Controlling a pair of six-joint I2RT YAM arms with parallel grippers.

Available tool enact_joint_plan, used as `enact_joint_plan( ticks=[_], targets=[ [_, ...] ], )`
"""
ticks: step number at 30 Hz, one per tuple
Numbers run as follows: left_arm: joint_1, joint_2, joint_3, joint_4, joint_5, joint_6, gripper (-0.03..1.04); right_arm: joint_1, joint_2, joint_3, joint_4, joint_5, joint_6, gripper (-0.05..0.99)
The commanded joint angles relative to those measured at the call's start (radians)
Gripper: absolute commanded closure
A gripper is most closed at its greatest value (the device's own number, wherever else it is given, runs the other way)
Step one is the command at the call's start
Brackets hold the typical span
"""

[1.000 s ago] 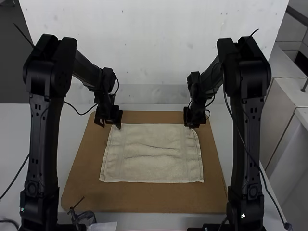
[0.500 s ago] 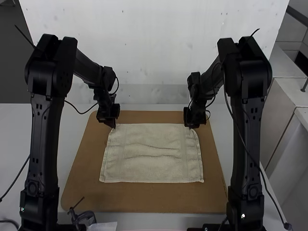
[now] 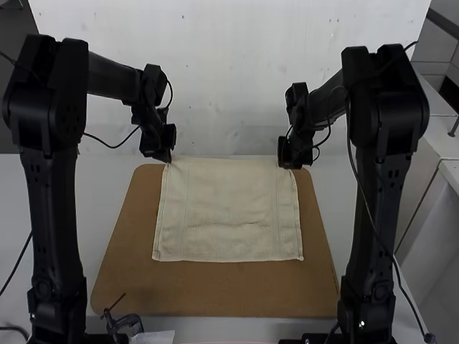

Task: Fold the towel.

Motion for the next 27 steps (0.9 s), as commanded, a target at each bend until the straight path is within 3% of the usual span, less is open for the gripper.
enact_joint_plan(
  ticks=[1, 12, 27],
  targets=[
    [-0.004, -0.071, -0.034, 0.005, -0.025, -0.035, 0.99, -0.009, -0.065, 0.037, 0.010, 0.028, 0.033, 0.92],
    [-0.050, -0.226, -0.212, 0.022, -0.042, -0.038, 0.99, 0.028, -0.176, -0.087, 0.033, 0.028, 0.026, 0.92],
    [-0.123, -0.489, -0.528, 0.078, -0.051, -0.013, 0.99, 0.049, -0.542, -0.501, 0.047, 0.002, -0.097, 0.92]
  ],
)
